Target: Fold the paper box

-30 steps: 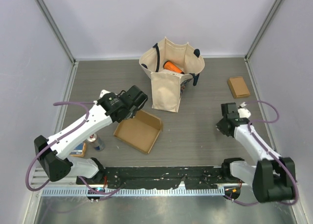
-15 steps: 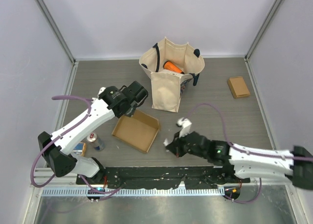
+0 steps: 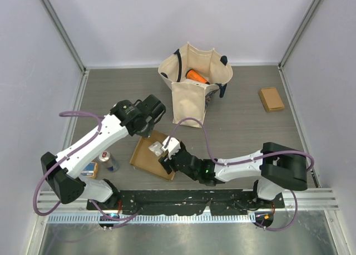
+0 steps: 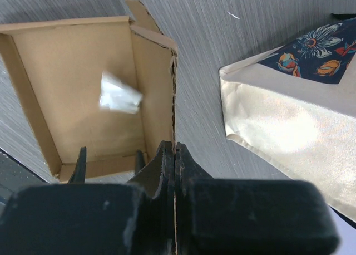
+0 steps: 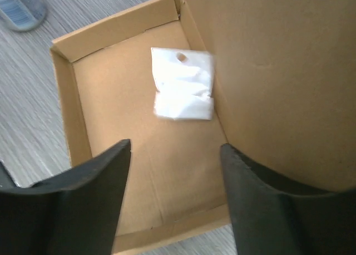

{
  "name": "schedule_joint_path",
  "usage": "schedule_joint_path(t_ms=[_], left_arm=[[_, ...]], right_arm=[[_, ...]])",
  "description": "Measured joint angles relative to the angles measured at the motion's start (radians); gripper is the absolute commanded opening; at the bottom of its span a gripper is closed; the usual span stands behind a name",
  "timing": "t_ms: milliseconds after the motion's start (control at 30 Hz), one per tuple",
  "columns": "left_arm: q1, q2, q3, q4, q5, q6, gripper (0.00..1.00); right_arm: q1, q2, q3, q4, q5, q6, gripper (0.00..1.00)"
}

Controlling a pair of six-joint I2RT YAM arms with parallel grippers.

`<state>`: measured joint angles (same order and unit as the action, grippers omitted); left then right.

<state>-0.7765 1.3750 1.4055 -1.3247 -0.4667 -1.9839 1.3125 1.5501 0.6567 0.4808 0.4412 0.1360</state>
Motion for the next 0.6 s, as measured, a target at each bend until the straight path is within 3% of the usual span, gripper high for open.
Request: schedule_joint_path(t_ms=[133, 433, 600], left_arm=[[0.001, 0.000, -0.005, 0.006, 0.012, -0.005, 0.00], [0.013, 0.002, -0.013, 0.010, 0.018, -0.006, 0.00], [0.014, 0.002, -0.016, 0.011, 0.021, -0.006, 0.00]], right_arm=[[0.002, -0.061, -0.024, -0.013, 0.027, -0.039, 0.75], [0.039, -0.717, -0.157, -0.248, 0.021, 0.072, 0.78], [0.034, -0.804, -0.255, -0.278, -0.004, 0.065, 0.80]])
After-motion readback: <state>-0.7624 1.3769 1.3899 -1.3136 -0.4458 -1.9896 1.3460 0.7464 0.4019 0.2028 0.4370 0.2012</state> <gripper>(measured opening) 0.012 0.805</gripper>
